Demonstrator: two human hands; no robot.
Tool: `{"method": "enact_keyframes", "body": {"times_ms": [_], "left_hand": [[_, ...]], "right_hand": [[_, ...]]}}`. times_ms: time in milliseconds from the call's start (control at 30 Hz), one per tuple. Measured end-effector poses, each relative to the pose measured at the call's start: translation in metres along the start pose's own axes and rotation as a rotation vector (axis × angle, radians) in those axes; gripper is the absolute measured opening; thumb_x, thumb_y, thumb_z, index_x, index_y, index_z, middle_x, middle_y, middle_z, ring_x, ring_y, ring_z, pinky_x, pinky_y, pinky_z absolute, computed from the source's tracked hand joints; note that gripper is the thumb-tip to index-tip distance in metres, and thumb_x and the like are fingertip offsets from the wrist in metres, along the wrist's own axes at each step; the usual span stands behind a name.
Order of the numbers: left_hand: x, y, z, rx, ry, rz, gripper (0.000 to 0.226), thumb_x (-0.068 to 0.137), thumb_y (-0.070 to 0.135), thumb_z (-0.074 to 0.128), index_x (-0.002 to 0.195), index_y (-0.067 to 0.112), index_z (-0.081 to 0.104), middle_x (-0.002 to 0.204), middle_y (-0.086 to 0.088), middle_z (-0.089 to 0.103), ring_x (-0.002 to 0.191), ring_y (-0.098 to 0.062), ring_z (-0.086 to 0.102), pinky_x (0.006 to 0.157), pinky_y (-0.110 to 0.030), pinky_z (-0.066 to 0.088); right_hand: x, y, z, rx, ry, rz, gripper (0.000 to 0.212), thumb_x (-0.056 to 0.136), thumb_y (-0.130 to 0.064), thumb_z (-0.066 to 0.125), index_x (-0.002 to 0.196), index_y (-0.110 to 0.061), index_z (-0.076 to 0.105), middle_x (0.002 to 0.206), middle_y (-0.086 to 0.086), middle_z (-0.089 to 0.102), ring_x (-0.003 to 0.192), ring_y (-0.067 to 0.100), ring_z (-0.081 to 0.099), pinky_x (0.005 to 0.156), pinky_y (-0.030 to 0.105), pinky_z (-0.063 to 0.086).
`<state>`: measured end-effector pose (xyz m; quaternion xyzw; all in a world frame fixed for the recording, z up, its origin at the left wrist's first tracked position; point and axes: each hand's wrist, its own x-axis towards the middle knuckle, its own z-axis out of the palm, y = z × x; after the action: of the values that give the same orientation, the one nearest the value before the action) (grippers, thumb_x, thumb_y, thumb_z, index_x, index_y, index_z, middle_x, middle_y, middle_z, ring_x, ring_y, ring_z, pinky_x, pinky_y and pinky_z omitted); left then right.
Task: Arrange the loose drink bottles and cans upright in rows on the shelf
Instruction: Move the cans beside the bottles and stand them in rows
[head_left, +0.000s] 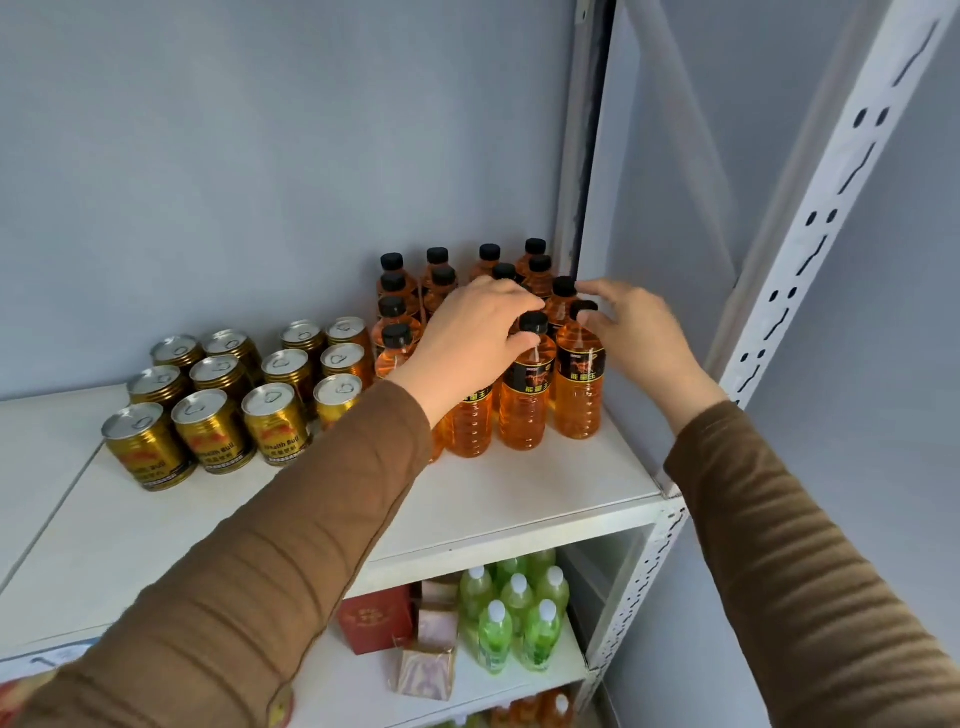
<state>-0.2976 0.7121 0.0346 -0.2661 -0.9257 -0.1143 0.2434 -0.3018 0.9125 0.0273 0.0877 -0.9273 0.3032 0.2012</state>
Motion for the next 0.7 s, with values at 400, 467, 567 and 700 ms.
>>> {"method": "enact_keyframes", "body": {"times_ms": [400, 467, 567, 700], "left_hand": [[0.023, -0.001, 0.016, -0.011, -0.105, -0.044, 0.040, 0.098, 0.029, 0.061, 0.137, 0.024, 0.060, 0.138, -0.006, 0.060, 0.125, -0.025, 0.055, 0.103, -0.040, 0.044], [0.024, -0.002, 0.016, -0.027, -0.104, -0.048, 0.039, 0.098, 0.028, 0.061, 0.137, 0.025, 0.060, 0.139, -0.005, 0.060, 0.125, -0.024, 0.056, 0.103, -0.040, 0.044], [0.025, -0.003, 0.017, -0.037, -0.105, -0.054, 0.039, 0.098, 0.028, 0.060, 0.137, 0.025, 0.060, 0.140, -0.004, 0.059, 0.125, -0.023, 0.056, 0.104, -0.040, 0.044], [0.025, -0.002, 0.019, -0.033, -0.098, -0.050, 0.040, 0.098, 0.030, 0.060, 0.138, 0.025, 0.059, 0.139, -0.005, 0.060, 0.124, -0.023, 0.056, 0.102, -0.039, 0.044]], "right_hand": [[0.006, 0.013, 0.007, -0.084, -0.028, -0.006, 0.030, 0.099, -0.013, 0.055, 0.127, -0.023, 0.058, 0.119, 0.005, 0.066, 0.103, 0.022, 0.064, 0.082, 0.042, 0.058], [0.008, 0.016, 0.005, -0.085, -0.040, -0.014, 0.031, 0.098, -0.010, 0.054, 0.126, -0.024, 0.059, 0.120, 0.005, 0.066, 0.103, 0.023, 0.063, 0.080, 0.038, 0.057], [0.012, 0.018, 0.004, -0.072, -0.065, -0.032, 0.029, 0.098, -0.011, 0.054, 0.124, -0.024, 0.059, 0.121, 0.003, 0.065, 0.100, 0.018, 0.061, 0.068, 0.023, 0.048], [0.013, 0.016, 0.007, -0.080, -0.063, -0.062, 0.027, 0.097, -0.019, 0.059, 0.124, -0.023, 0.058, 0.117, 0.001, 0.066, 0.097, 0.015, 0.059, 0.069, 0.023, 0.044]]}}
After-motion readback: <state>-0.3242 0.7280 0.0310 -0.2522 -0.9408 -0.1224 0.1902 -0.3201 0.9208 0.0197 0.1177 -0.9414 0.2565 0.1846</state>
